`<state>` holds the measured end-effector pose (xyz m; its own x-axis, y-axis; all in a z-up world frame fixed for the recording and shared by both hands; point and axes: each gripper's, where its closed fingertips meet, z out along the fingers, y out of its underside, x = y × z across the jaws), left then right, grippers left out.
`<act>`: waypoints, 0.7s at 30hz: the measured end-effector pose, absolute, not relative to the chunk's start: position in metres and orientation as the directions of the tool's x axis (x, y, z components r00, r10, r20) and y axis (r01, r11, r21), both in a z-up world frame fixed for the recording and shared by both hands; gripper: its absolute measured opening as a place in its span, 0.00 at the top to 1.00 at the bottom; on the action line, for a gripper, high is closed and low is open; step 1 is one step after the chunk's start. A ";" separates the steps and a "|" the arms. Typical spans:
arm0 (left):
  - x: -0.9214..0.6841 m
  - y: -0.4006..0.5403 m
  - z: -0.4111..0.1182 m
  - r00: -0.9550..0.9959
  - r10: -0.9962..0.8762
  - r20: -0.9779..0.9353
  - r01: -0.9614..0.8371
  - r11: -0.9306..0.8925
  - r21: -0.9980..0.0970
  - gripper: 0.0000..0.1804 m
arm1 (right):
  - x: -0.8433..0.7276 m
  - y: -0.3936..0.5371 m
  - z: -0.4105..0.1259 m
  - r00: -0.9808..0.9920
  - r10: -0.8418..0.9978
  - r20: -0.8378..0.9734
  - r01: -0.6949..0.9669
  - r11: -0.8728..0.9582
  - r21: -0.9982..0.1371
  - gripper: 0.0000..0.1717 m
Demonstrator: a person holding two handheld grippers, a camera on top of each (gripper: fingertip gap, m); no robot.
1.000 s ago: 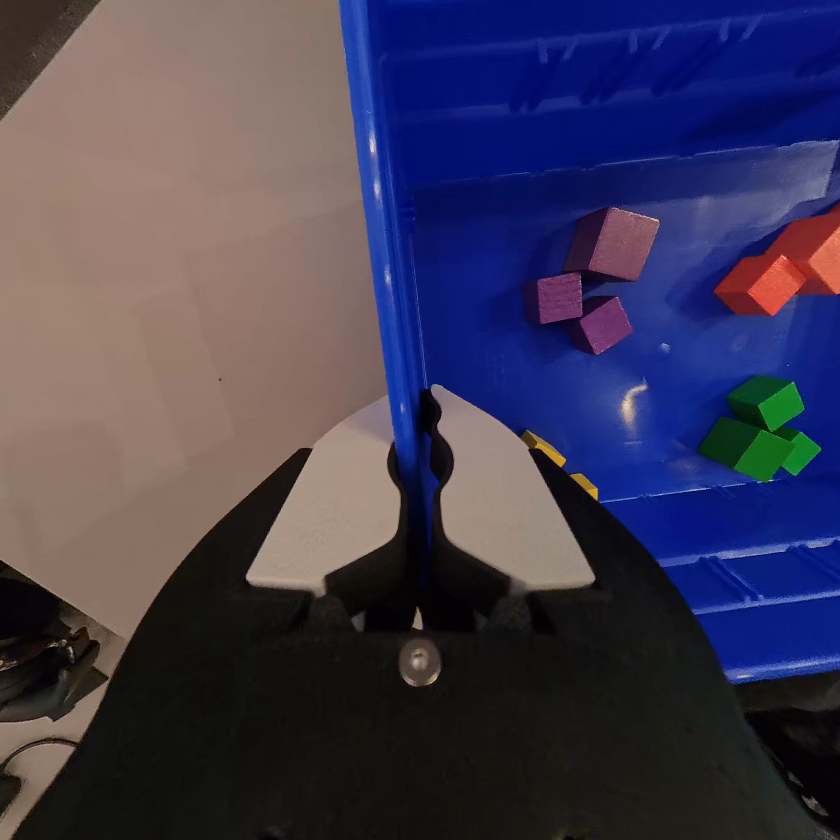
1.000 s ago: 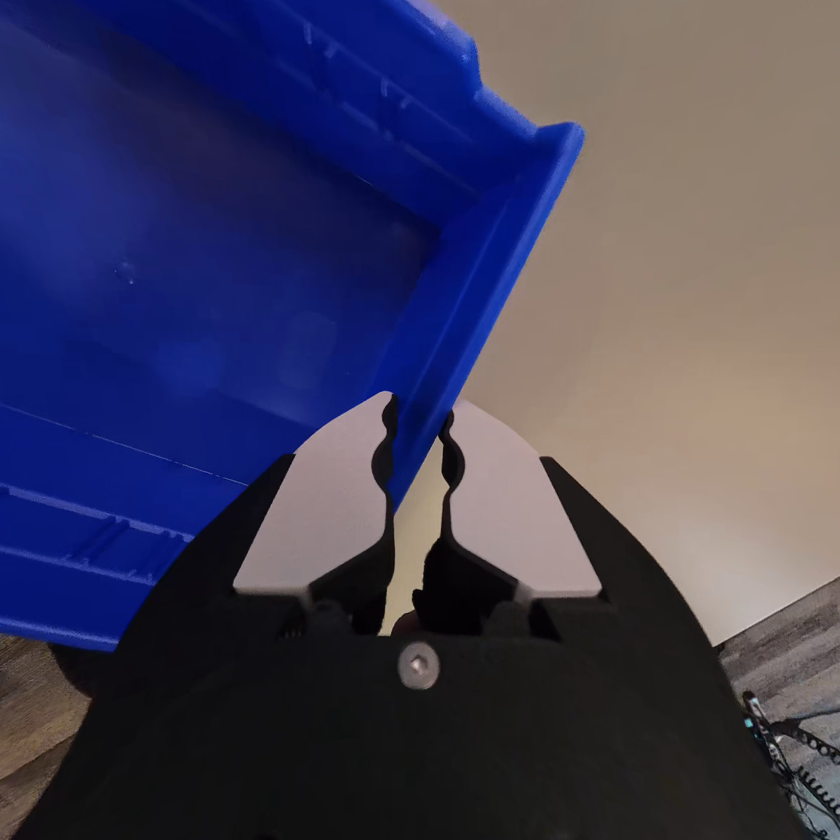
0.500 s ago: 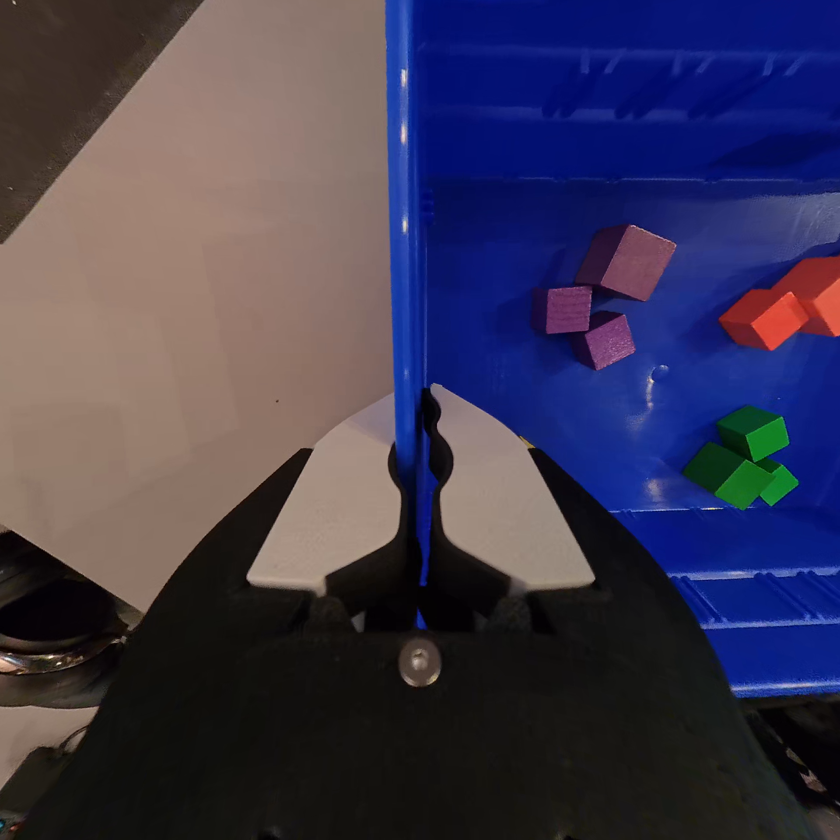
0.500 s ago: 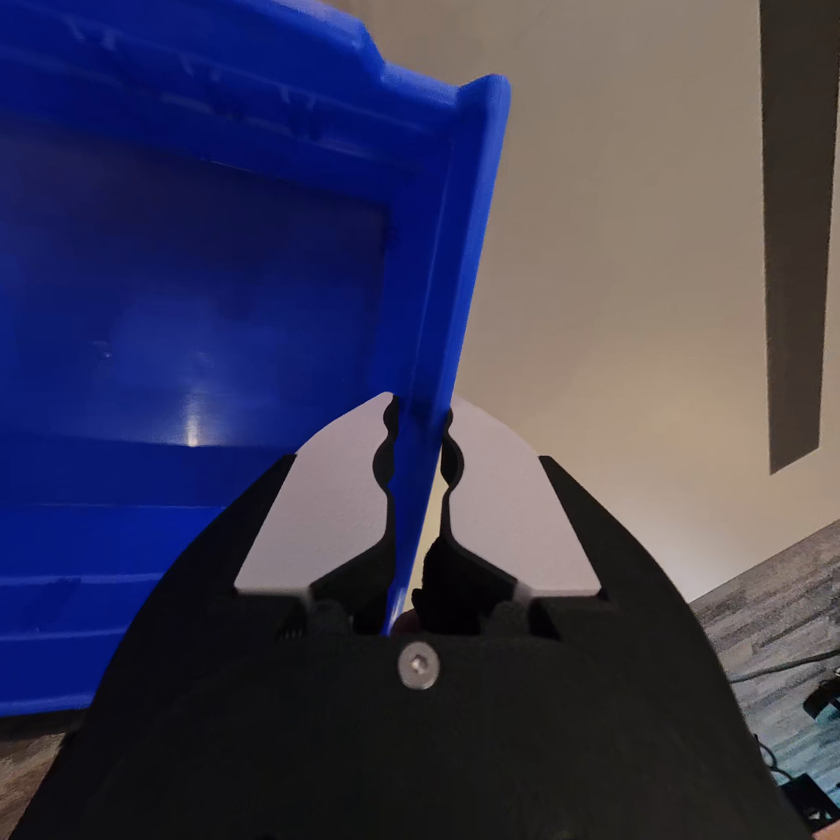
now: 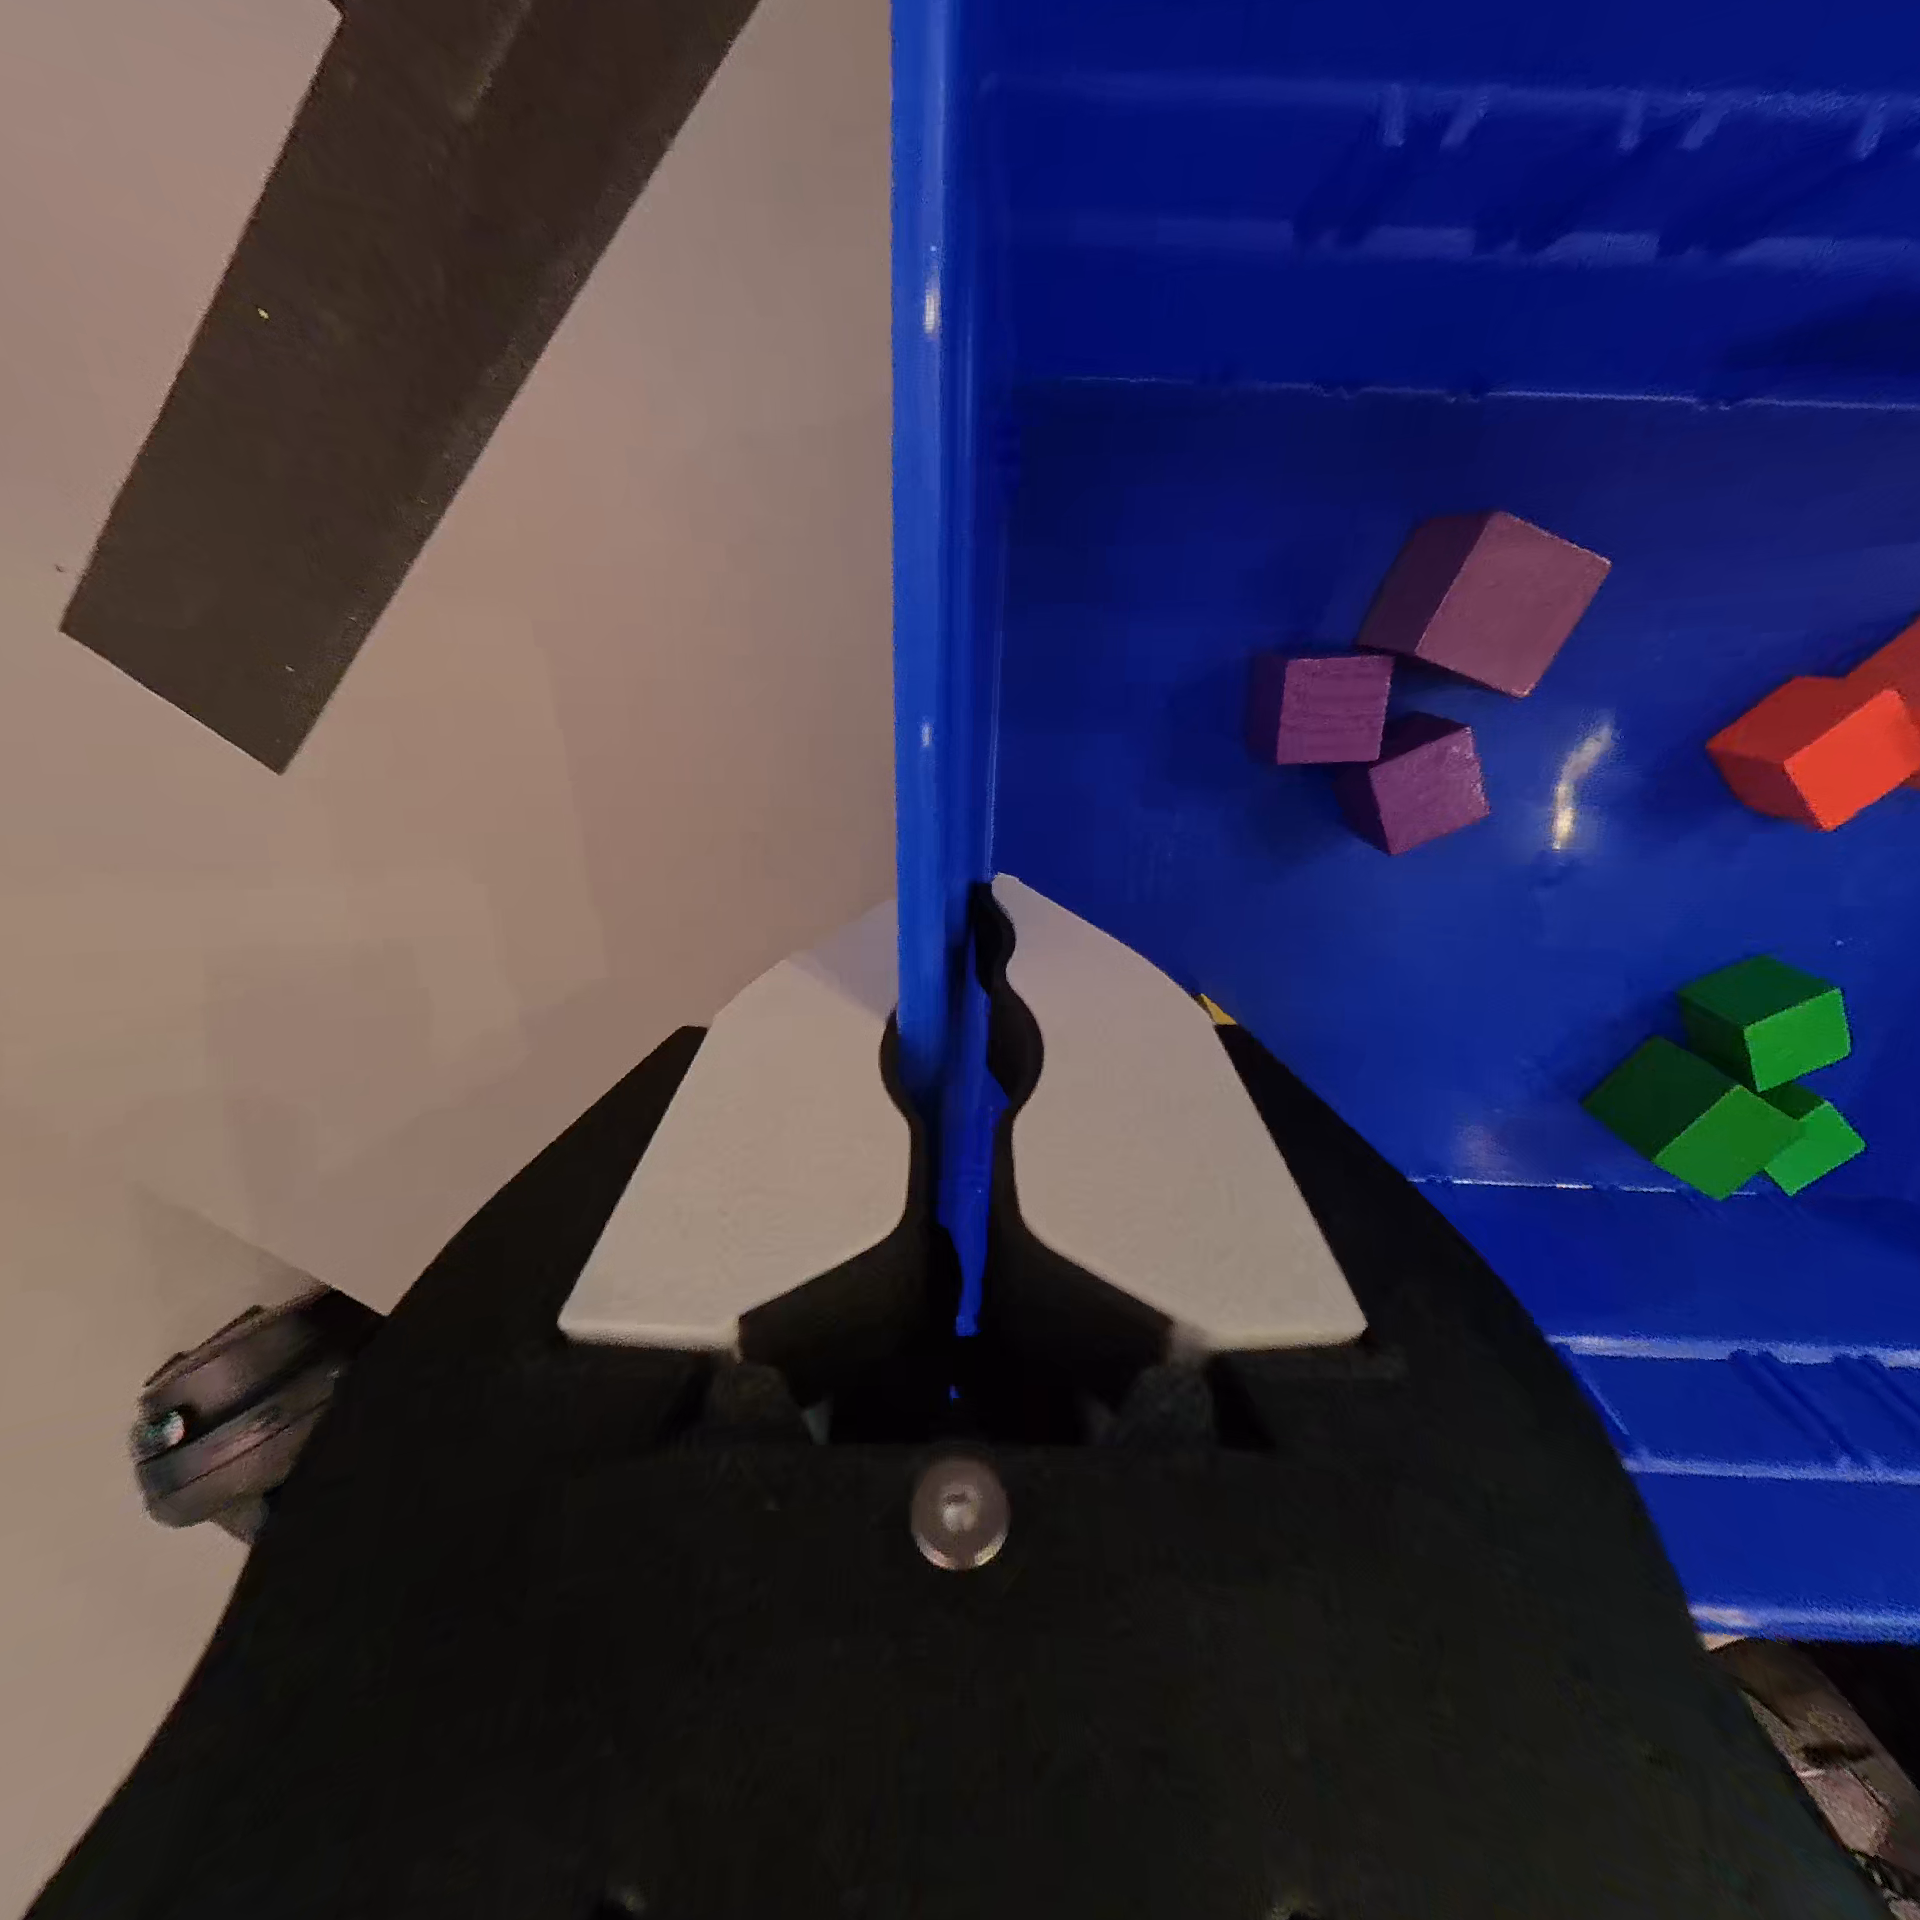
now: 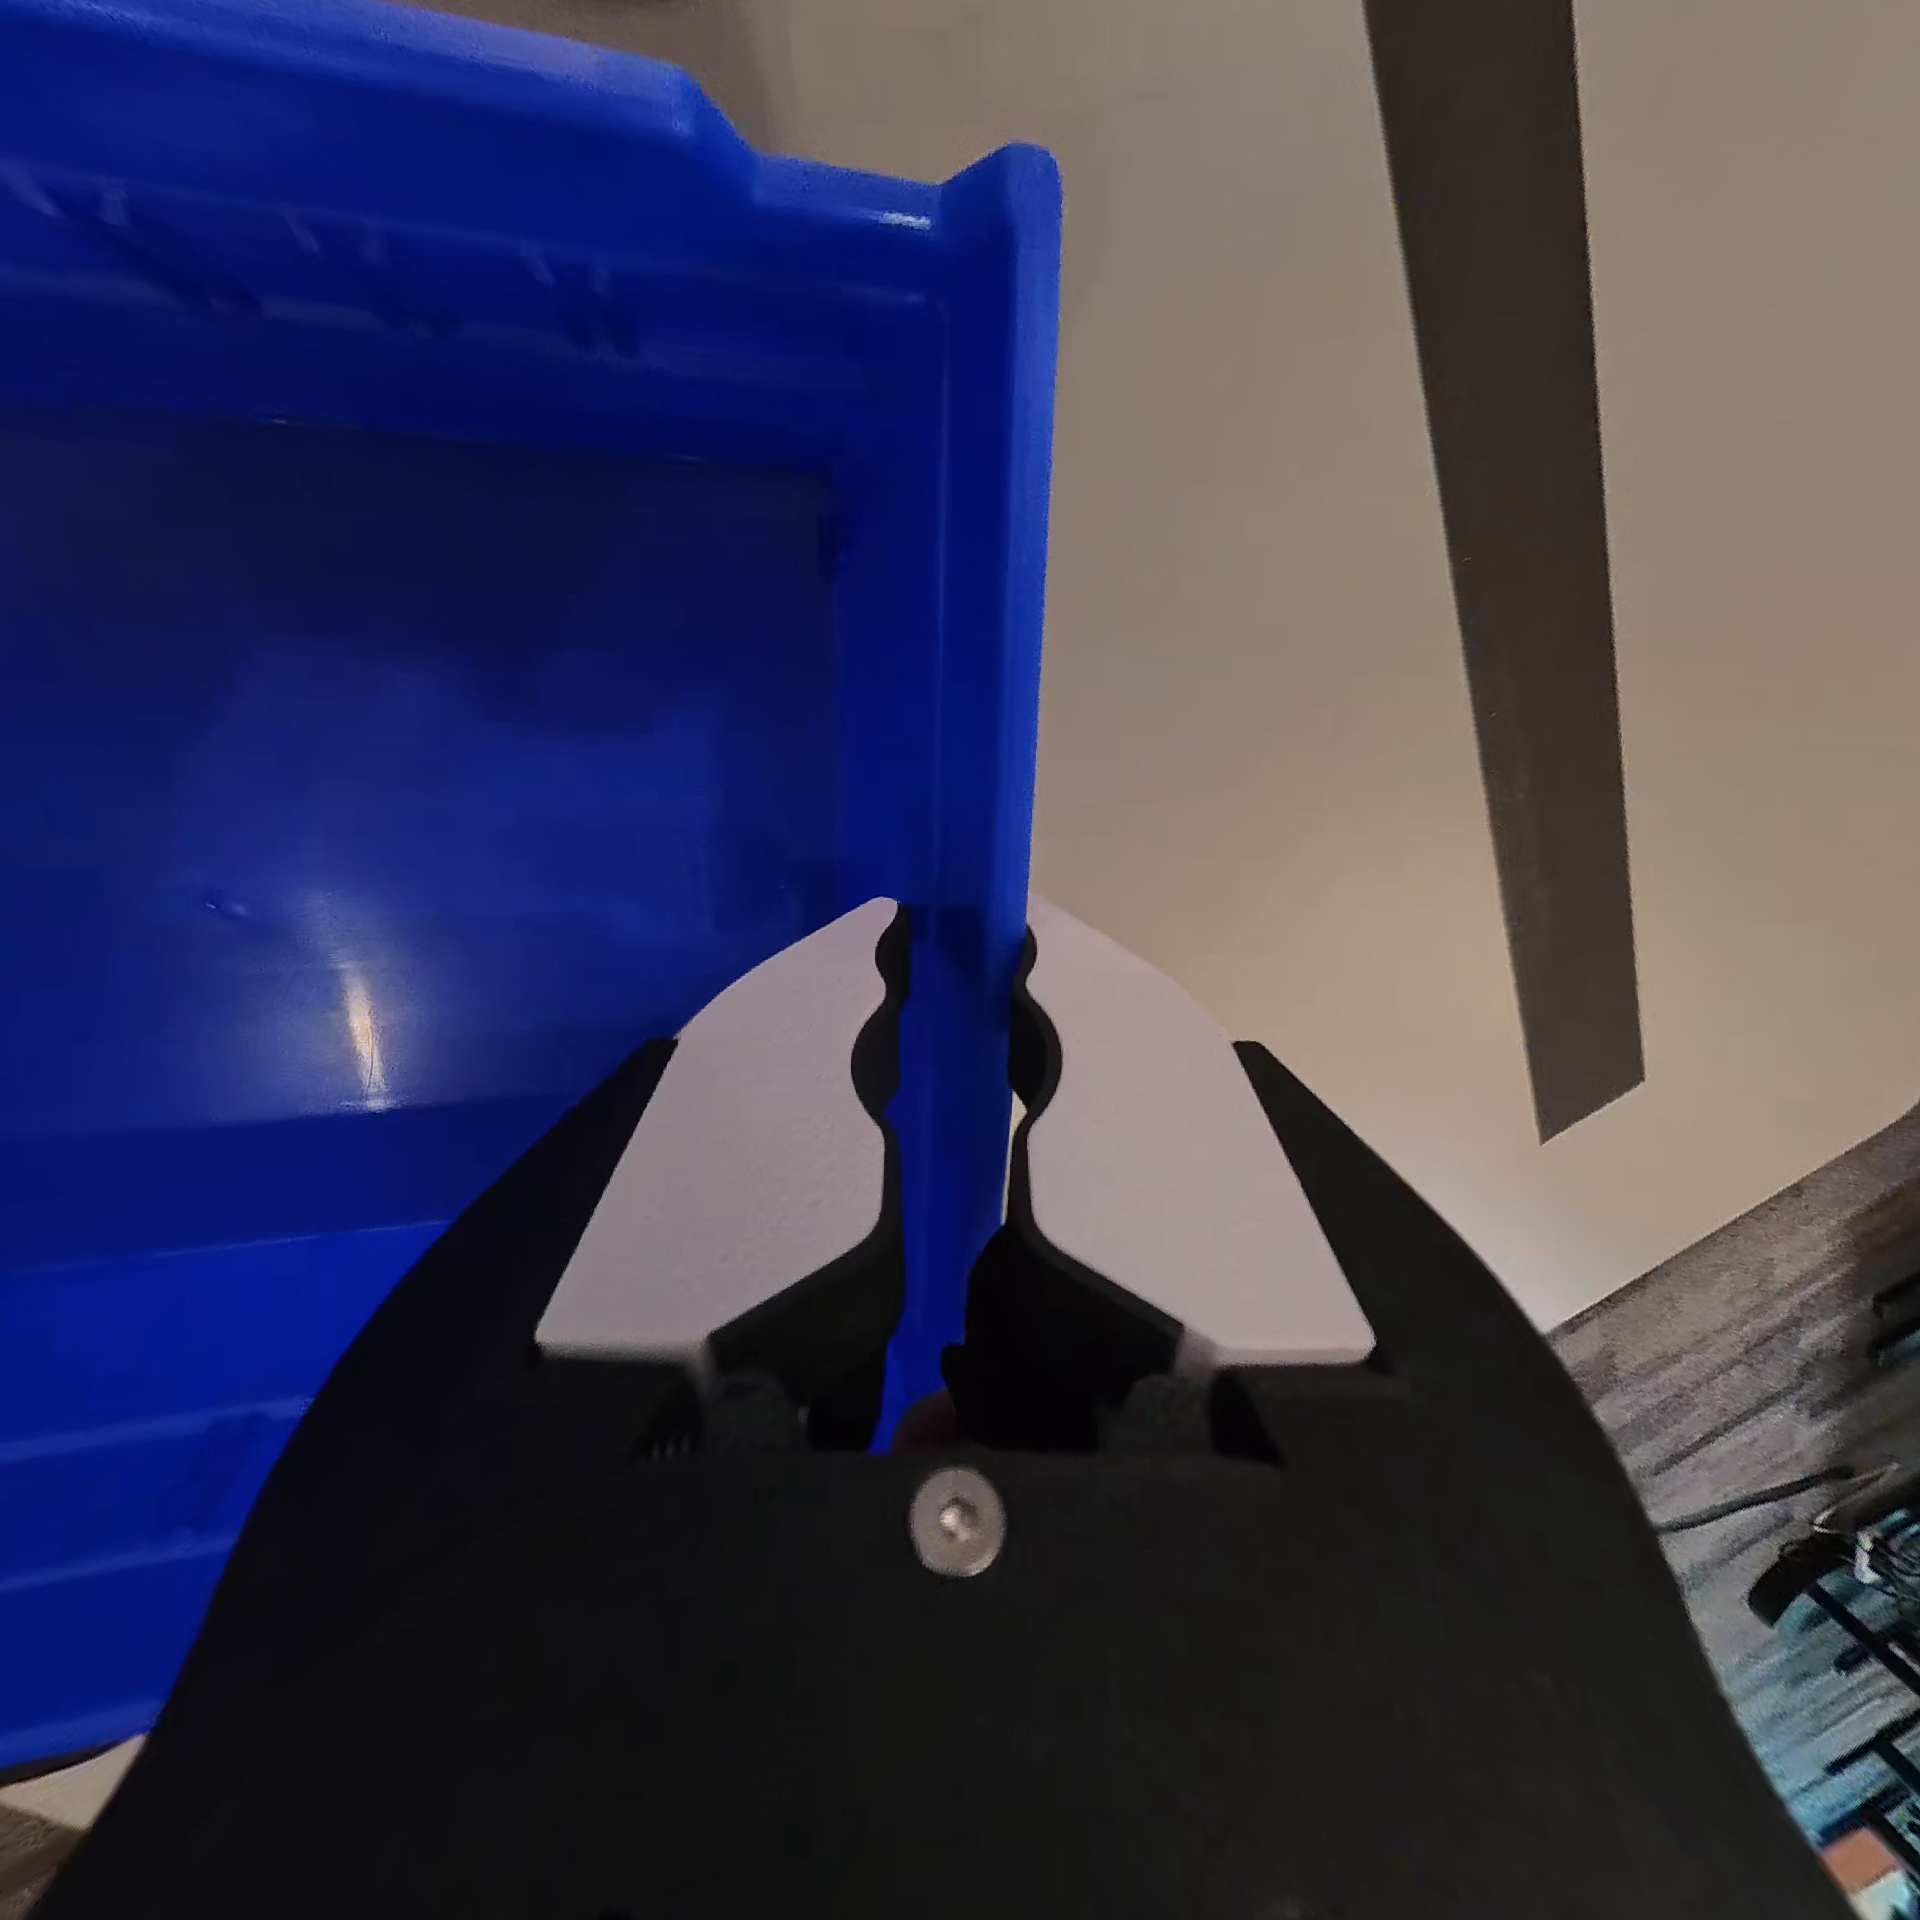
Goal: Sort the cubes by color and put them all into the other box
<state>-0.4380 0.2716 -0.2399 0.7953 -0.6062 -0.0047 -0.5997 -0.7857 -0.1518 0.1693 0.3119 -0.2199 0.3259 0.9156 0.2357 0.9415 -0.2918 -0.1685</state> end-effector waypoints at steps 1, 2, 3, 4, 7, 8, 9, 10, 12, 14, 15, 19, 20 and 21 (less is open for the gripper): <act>-0.439 0.275 -0.240 0.791 -0.611 -0.015 -0.607 -0.781 -0.146 0.96 | 0.170 0.316 -0.220 0.323 0.915 0.240 0.943 -0.289 -0.166 0.90; -0.440 0.277 -0.240 0.786 -0.618 -0.021 -0.614 -0.777 -0.140 0.96 | 0.172 0.321 -0.220 0.326 0.913 0.245 0.942 -0.293 -0.161 0.90; -0.440 0.280 -0.240 0.785 -0.619 -0.021 -0.616 -0.776 -0.134 0.96 | 0.173 0.325 -0.220 0.323 0.912 0.251 0.944 -0.291 -0.157 0.90; -0.440 0.282 -0.240 0.785 -0.619 -0.017 -0.616 -0.777 -0.130 0.96 | 0.173 0.329 -0.220 0.313 0.914 0.256 0.947 -0.281 -0.155 0.90; -0.441 0.291 -0.241 0.768 -0.640 -0.025 -0.637 -0.760 -0.128 0.95 | 0.173 0.339 -0.220 0.284 0.921 0.265 0.956 -0.252 -0.151 0.90; -0.441 0.293 -0.241 0.762 -0.647 -0.025 -0.644 -0.754 -0.127 0.95 | 0.173 0.342 -0.220 0.271 0.925 0.267 0.960 -0.238 -0.150 0.90; -0.441 0.295 -0.241 0.756 -0.655 -0.025 -0.652 -0.748 -0.126 0.95 | 0.173 0.346 -0.220 0.263 0.927 0.268 0.962 -0.231 -0.148 0.90; -0.441 0.298 -0.241 0.747 -0.664 -0.027 -0.662 -0.739 -0.126 0.95 | 0.173 0.349 -0.220 0.251 0.928 0.274 0.965 -0.219 -0.144 0.90; -0.441 0.302 -0.241 0.743 -0.669 -0.028 -0.666 -0.735 -0.123 0.95 | 0.173 0.356 -0.220 0.225 0.933 0.281 0.972 -0.193 -0.136 0.89; -0.440 0.307 -0.241 0.729 -0.683 -0.042 -0.682 -0.720 -0.124 0.95 | 0.173 0.362 -0.220 0.191 0.938 0.288 0.979 -0.161 -0.125 0.89; -0.440 0.310 -0.241 0.715 -0.697 -0.056 -0.698 -0.706 -0.124 0.95 | 0.172 0.365 -0.220 0.178 0.939 0.294 0.982 -0.148 -0.122 0.89; -0.438 0.320 -0.241 0.681 -0.729 -0.069 -0.731 -0.672 -0.121 0.94 | 0.172 0.379 -0.220 0.152 0.940 0.305 0.986 -0.124 -0.110 0.89; -0.437 0.322 -0.241 0.675 -0.734 -0.068 -0.736 -0.666 -0.120 0.94 | 0.172 0.382 -0.220 0.142 0.941 0.307 0.988 -0.115 -0.103 0.89; -0.437 0.325 -0.241 0.663 -0.745 -0.073 -0.747 -0.653 -0.121 0.94 | 0.171 0.385 -0.220 0.128 0.942 0.310 0.990 -0.103 -0.097 0.88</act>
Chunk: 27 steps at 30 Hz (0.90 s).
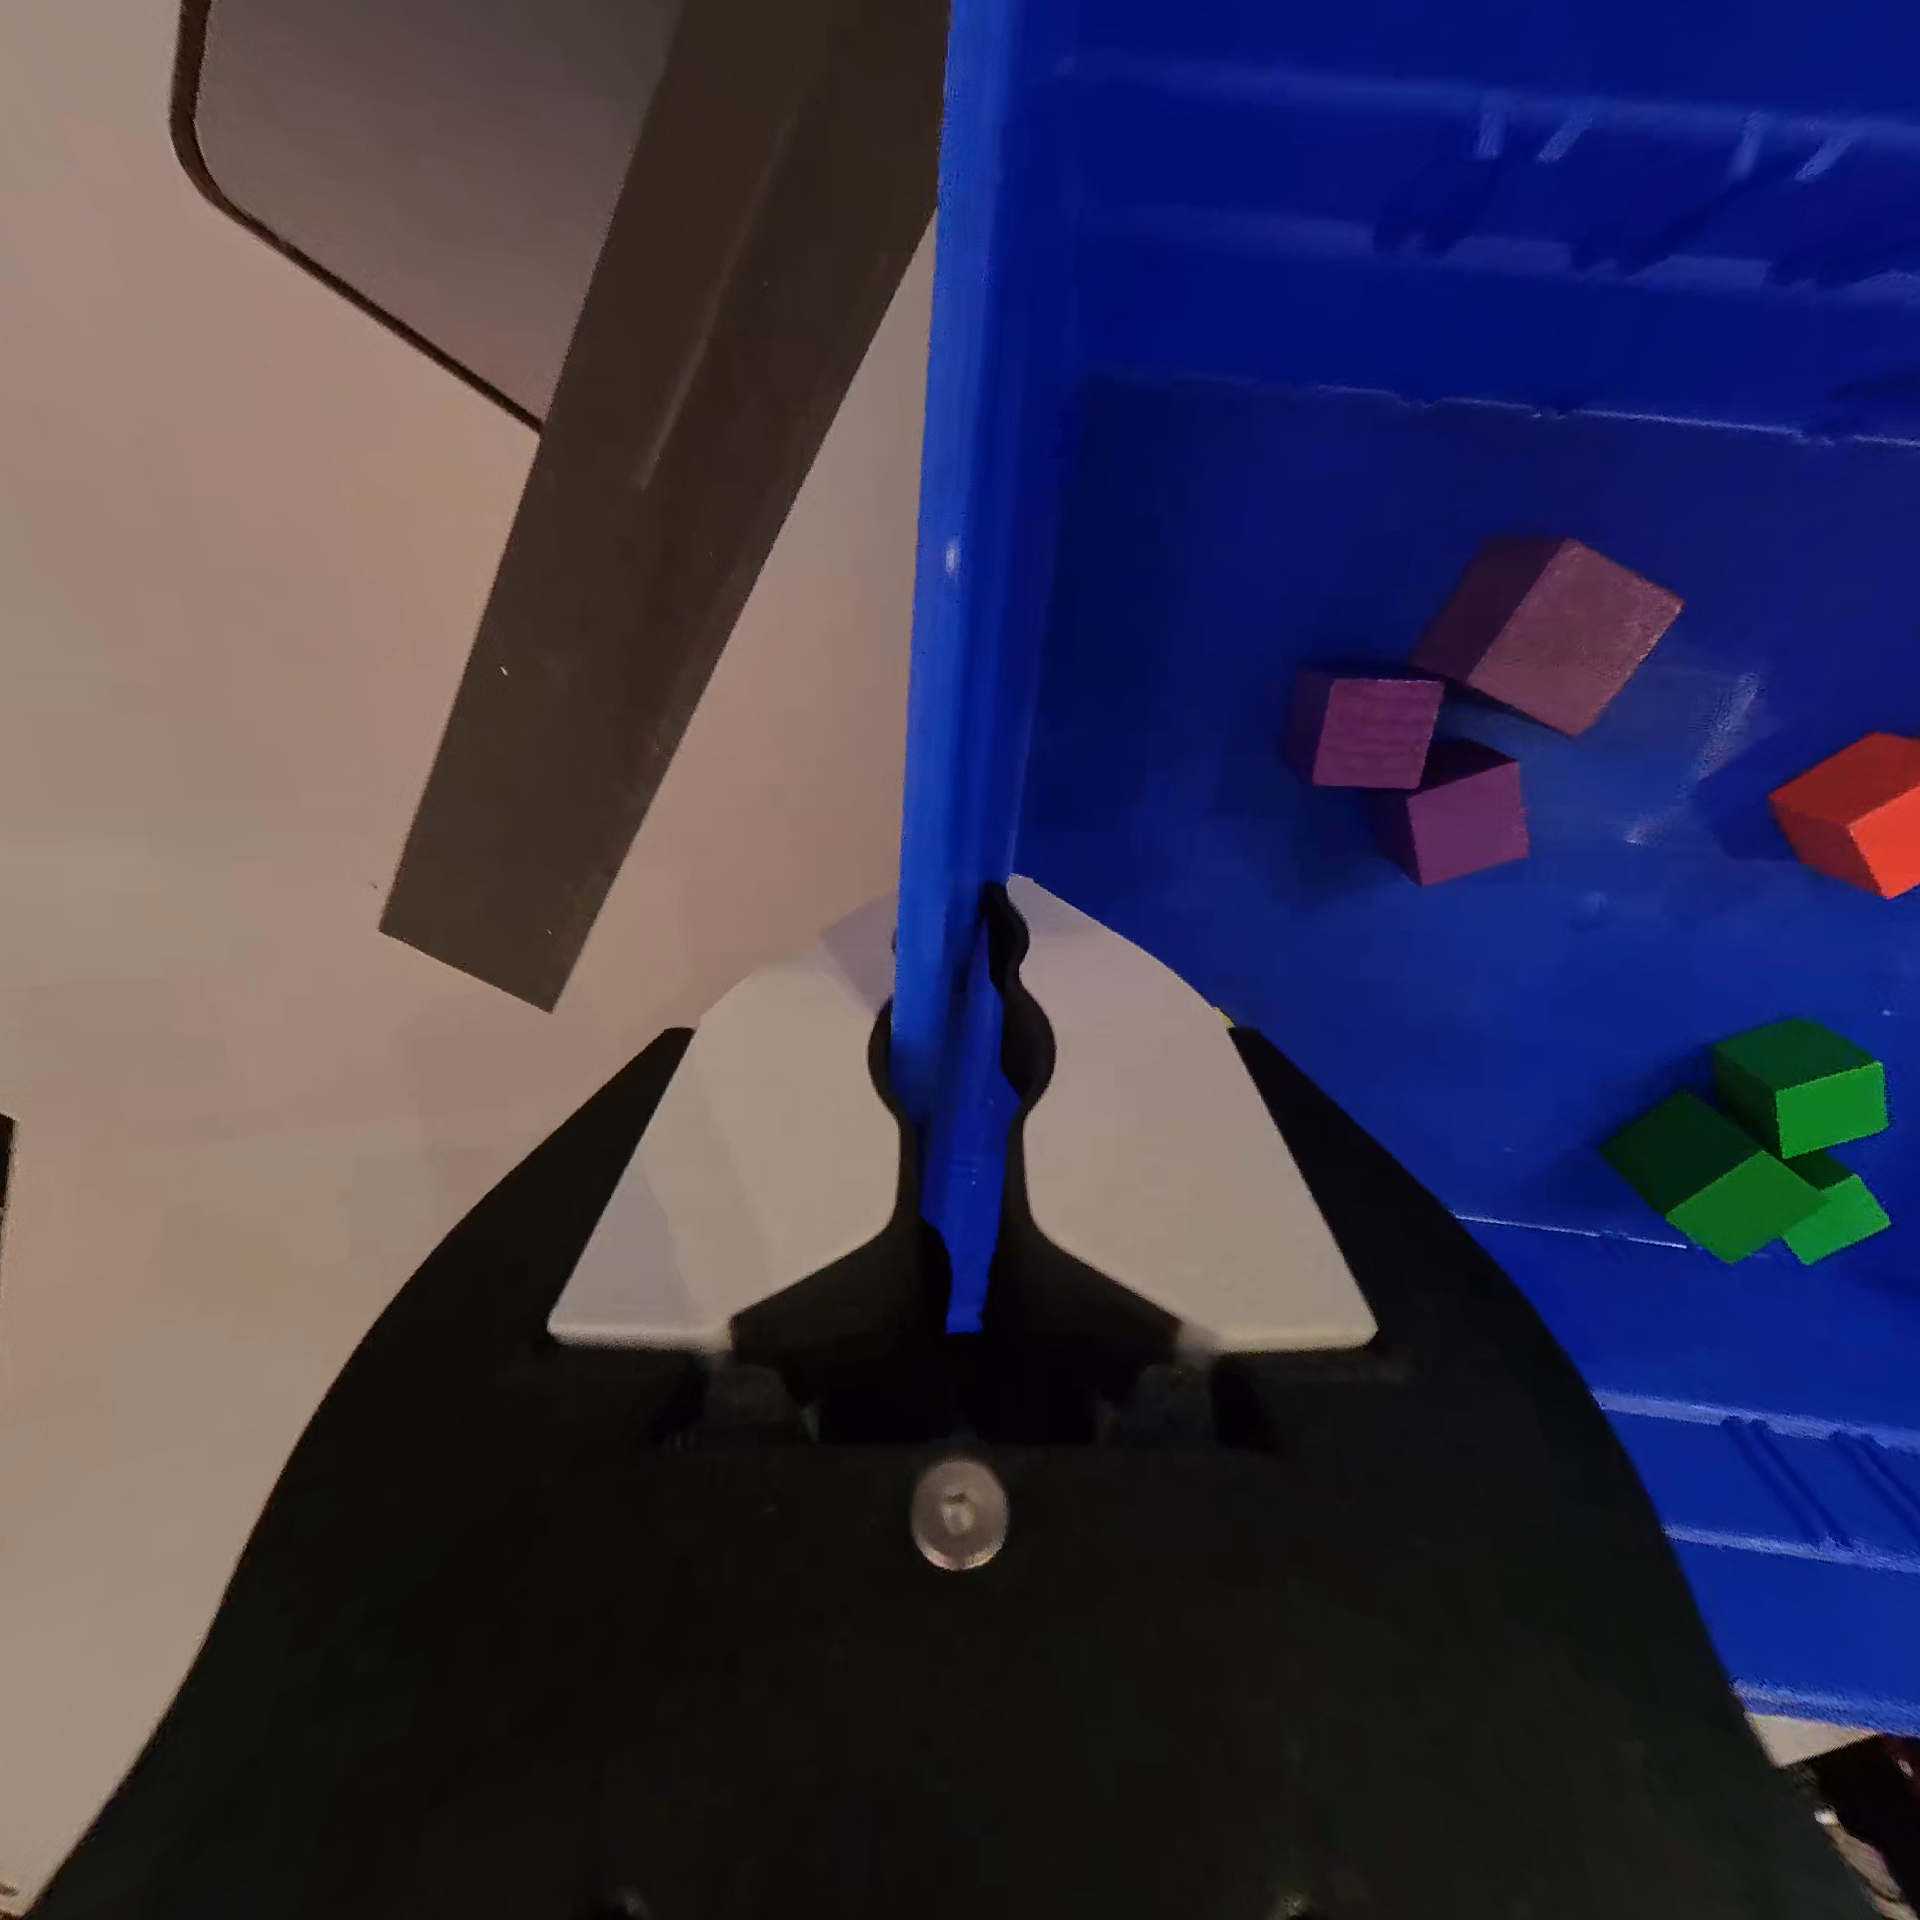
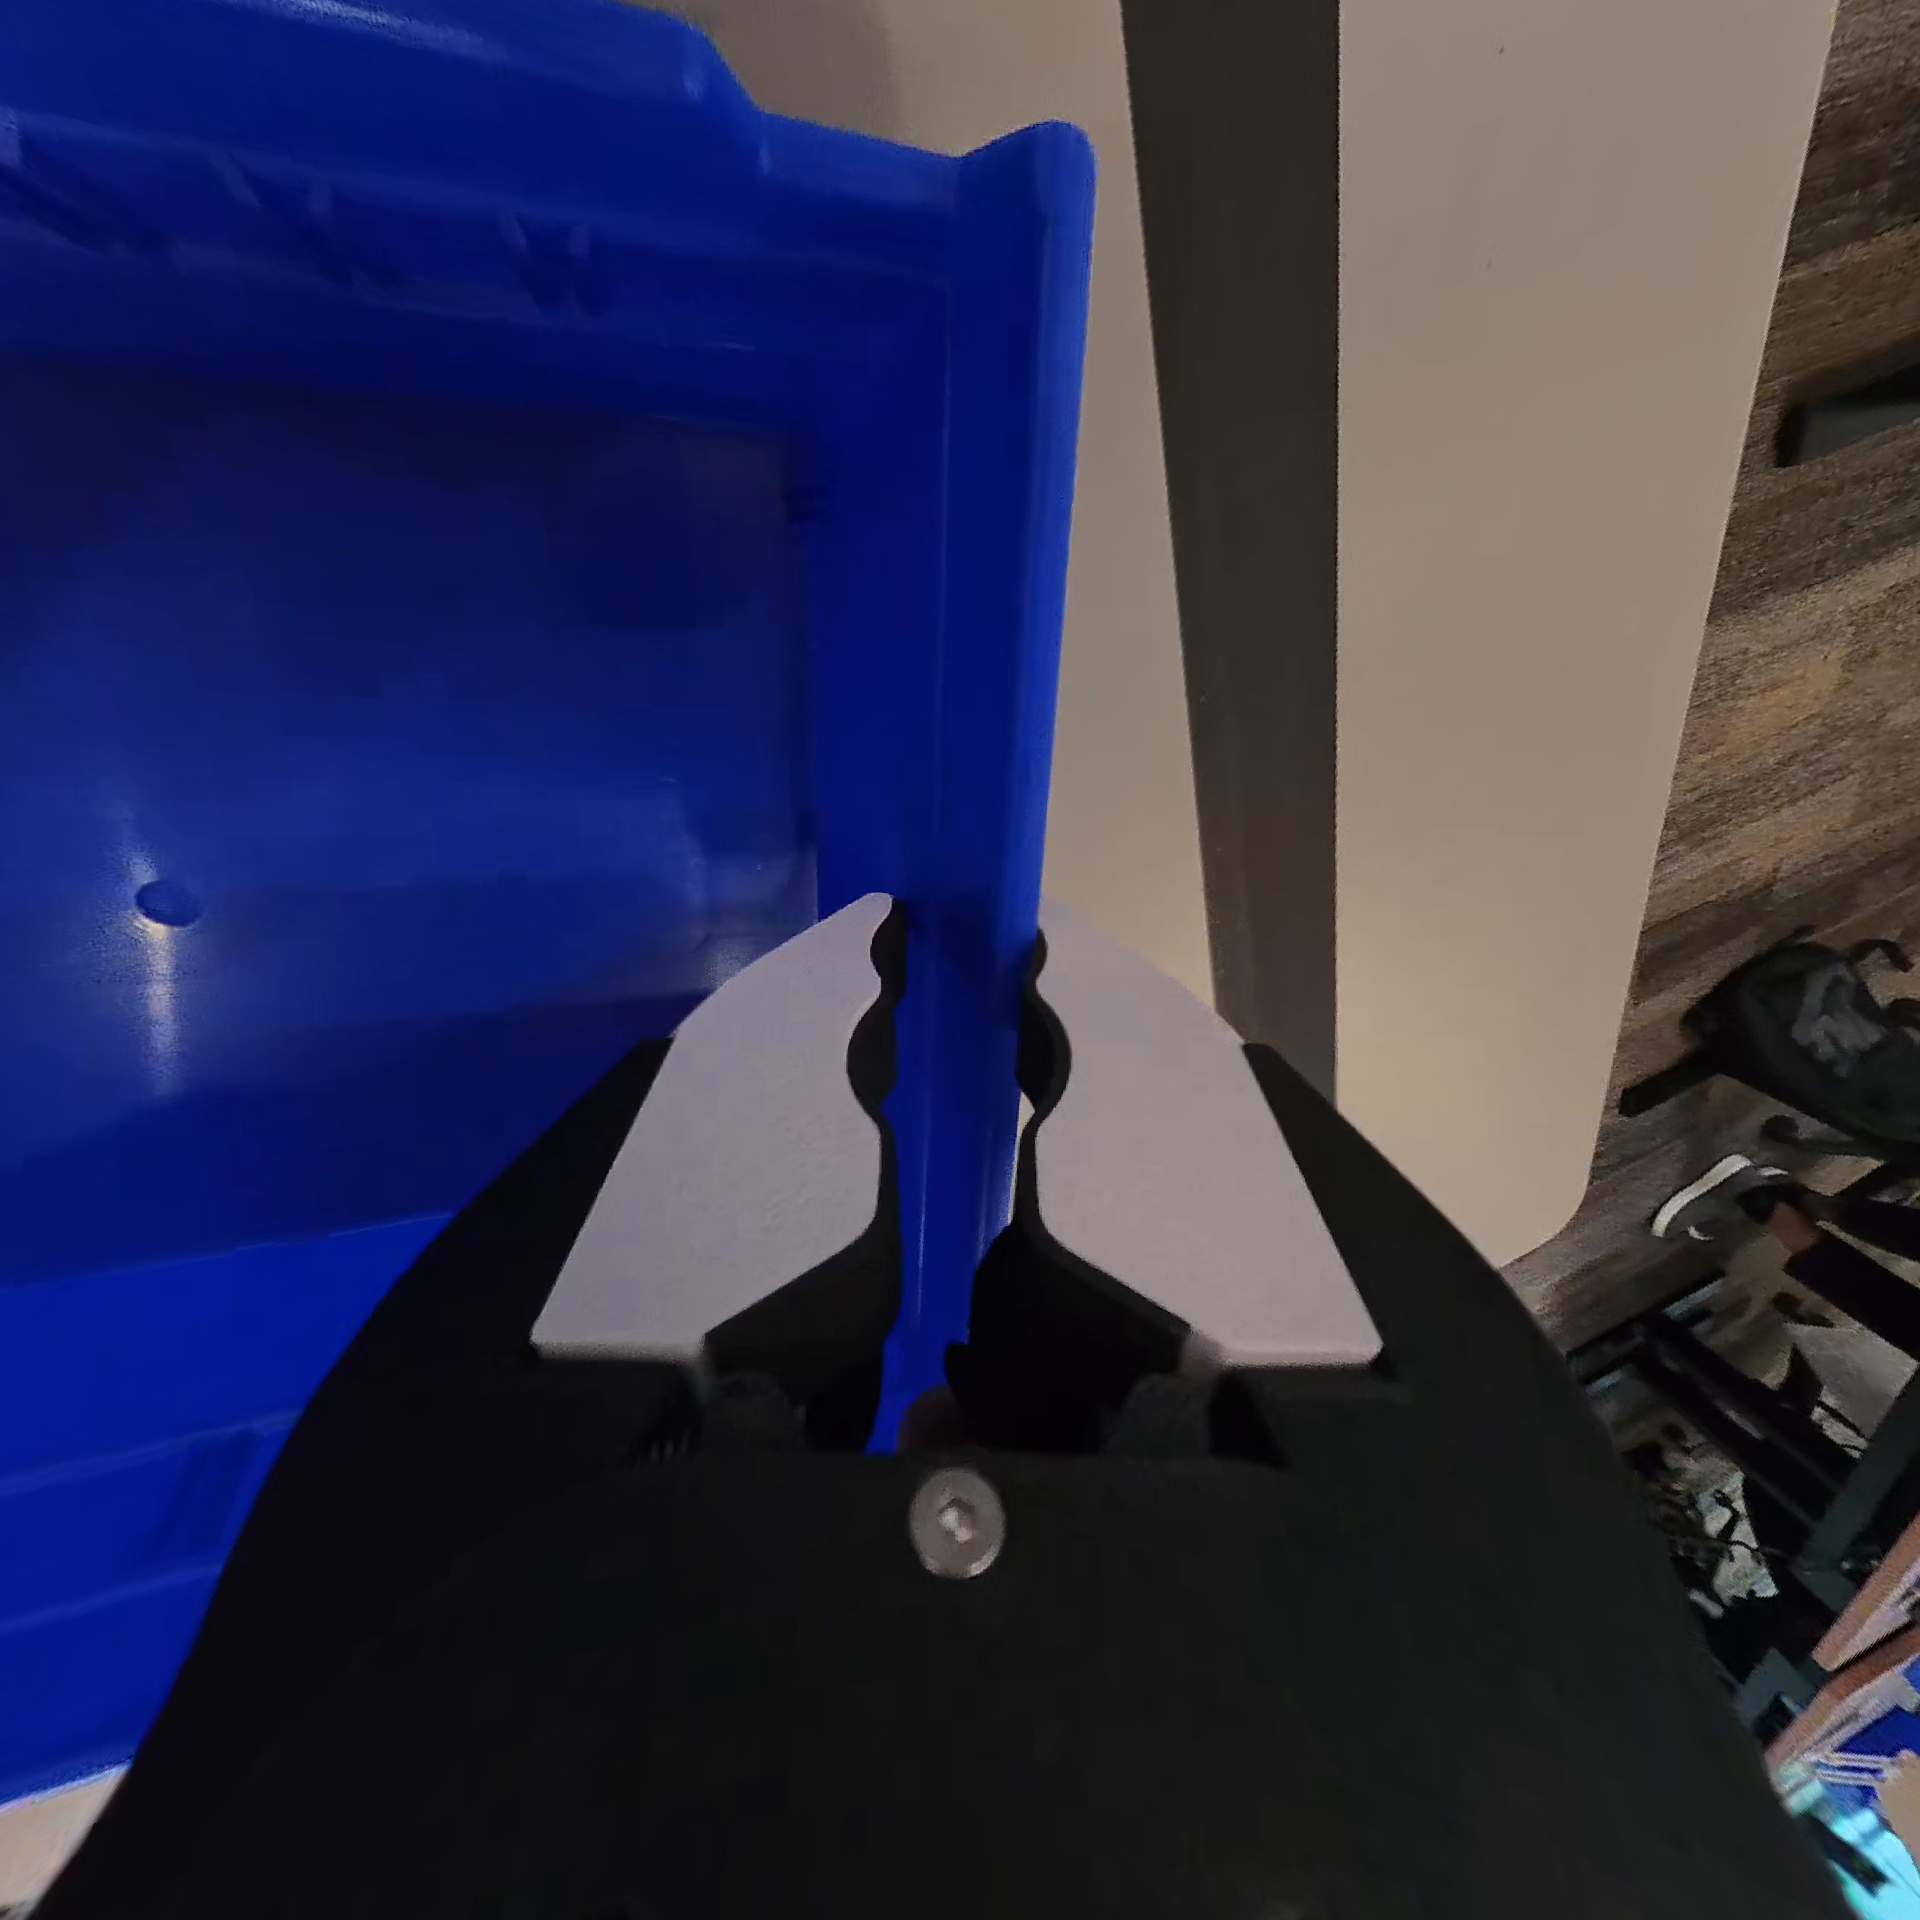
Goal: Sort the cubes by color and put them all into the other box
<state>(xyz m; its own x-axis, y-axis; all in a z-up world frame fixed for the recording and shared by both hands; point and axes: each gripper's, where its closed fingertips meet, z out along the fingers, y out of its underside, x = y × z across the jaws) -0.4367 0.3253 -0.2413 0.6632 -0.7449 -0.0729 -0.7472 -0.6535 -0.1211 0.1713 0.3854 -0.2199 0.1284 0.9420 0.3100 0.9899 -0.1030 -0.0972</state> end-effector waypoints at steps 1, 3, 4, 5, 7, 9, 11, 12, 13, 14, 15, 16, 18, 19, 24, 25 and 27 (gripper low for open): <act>-0.436 0.328 -0.241 0.651 -0.755 -0.077 -0.758 -0.641 -0.122 0.94 | 0.171 0.389 -0.220 0.123 0.942 0.312 0.991 -0.098 -0.095 0.89; -0.434 0.334 -0.241 0.632 -0.771 -0.077 -0.774 -0.622 -0.122 0.94 | 0.170 0.396 -0.220 0.112 0.942 0.316 0.992 -0.087 -0.091 0.88; -0.433 0.336 -0.241 0.620 -0.781 -0.078 -0.783 -0.609 -0.124 0.93 | 0.170 0.399 -0.220 0.097 0.940 0.326 0.993 -0.071 -0.090 0.88; -0.433 0.339 -0.242 0.614 -0.785 -0.076 -0.787 -0.604 -0.123 0.93 | 0.170 0.403 -0.220 0.098 0.940 0.328 0.993 -0.071 -0.093 0.88; -0.432 0.345 -0.242 0.597 -0.797 -0.091 -0.801 -0.586 -0.124 0.93 | 0.170 0.410 -0.220 0.089 0.938 0.334 0.994 -0.062 -0.091 0.88; -0.430 0.351 -0.242 0.574 -0.813 -0.104 -0.818 -0.561 -0.128 0.93 | 0.169 0.417 -0.220 0.080 0.938 0.338 0.994 -0.048 -0.103 0.88; -0.428 0.354 -0.242 0.559 -0.823 -0.101 -0.828 -0.547 -0.125 0.93 | 0.168 0.423 -0.220 0.057 0.935 0.349 0.994 -0.021 -0.106 0.88; -0.427 0.357 -0.242 0.546 -0.831 -0.106 -0.836 -0.533 -0.127 0.93 | 0.167 0.426 -0.220 0.039 0.934 0.354 0.994 0.002 -0.113 0.88; -0.426 0.359 -0.242 0.532 -0.839 -0.111 -0.845 -0.519 -0.129 0.93 | 0.167 0.428 -0.220 0.034 0.935 0.352 0.993 0.009 -0.120 0.88; -0.426 0.362 -0.242 0.524 -0.844 -0.112 -0.850 -0.510 -0.130 0.93 | 0.167 0.430 -0.220 0.033 0.937 0.348 0.992 0.010 -0.122 0.88; -0.425 0.364 -0.242 0.516 -0.849 -0.112 -0.855 -0.503 -0.130 0.93 | 0.167 0.433 -0.220 0.032 0.937 0.349 0.992 0.012 -0.122 0.88; -0.424 0.366 -0.242 0.505 -0.855 -0.116 -0.861 -0.491 -0.130 0.92 | 0.166 0.436 -0.220 0.023 0.934 0.356 0.992 0.021 -0.121 0.88; -0.423 0.370 -0.242 0.491 -0.863 -0.121 -0.869 -0.477 -0.131 0.92 | 0.164 0.442 -0.220 0.012 0.931 0.364 0.991 0.038 -0.130 0.87; -0.422 0.372 -0.242 0.488 -0.865 -0.118 -0.871 -0.474 -0.130 0.92 | 0.163 0.445 -0.220 0.011 0.931 0.365 0.990 0.040 -0.132 0.87; -0.421 0.382 -0.242 0.455 -0.879 -0.140 -0.889 -0.439 -0.131 0.91 | 0.159 0.459 -0.220 -0.024 0.924 0.381 0.988 0.079 -0.130 0.87; -0.421 0.383 -0.242 0.449 -0.882 -0.139 -0.892 -0.433 -0.132 0.91 | 0.158 0.462 -0.220 -0.027 0.923 0.385 0.988 0.084 -0.132 0.87; -0.421 0.386 -0.242 0.437 -0.888 -0.143 -0.898 -0.420 -0.134 0.91 | 0.156 0.466 -0.220 -0.033 0.923 0.382 0.987 0.090 -0.134 0.87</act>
